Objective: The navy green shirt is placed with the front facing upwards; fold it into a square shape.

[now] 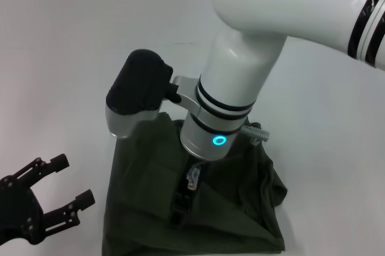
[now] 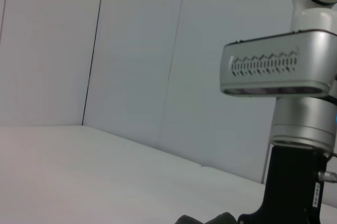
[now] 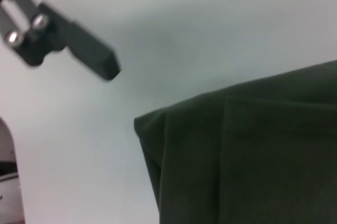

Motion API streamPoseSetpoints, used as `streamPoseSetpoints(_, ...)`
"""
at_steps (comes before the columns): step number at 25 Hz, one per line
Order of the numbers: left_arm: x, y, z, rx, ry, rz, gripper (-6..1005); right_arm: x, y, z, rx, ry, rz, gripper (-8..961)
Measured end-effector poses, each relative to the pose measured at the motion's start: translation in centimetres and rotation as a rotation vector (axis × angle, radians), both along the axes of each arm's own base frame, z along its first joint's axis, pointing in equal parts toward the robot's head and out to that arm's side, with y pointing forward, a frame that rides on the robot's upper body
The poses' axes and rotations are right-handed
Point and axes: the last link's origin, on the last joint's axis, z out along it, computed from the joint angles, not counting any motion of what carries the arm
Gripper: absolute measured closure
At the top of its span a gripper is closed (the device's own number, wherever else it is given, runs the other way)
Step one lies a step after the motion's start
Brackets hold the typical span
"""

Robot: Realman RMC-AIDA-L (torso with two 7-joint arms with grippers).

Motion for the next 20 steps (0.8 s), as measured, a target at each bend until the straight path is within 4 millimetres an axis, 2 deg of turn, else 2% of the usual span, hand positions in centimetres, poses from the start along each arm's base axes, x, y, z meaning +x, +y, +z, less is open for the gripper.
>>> streamPoseSetpoints(20, 0.33, 0.53, -0.18, 0.001, -0.005, -0.006, 96, 0.75, -0.44, 0.11, -0.044, -0.069, 0.074, 291)
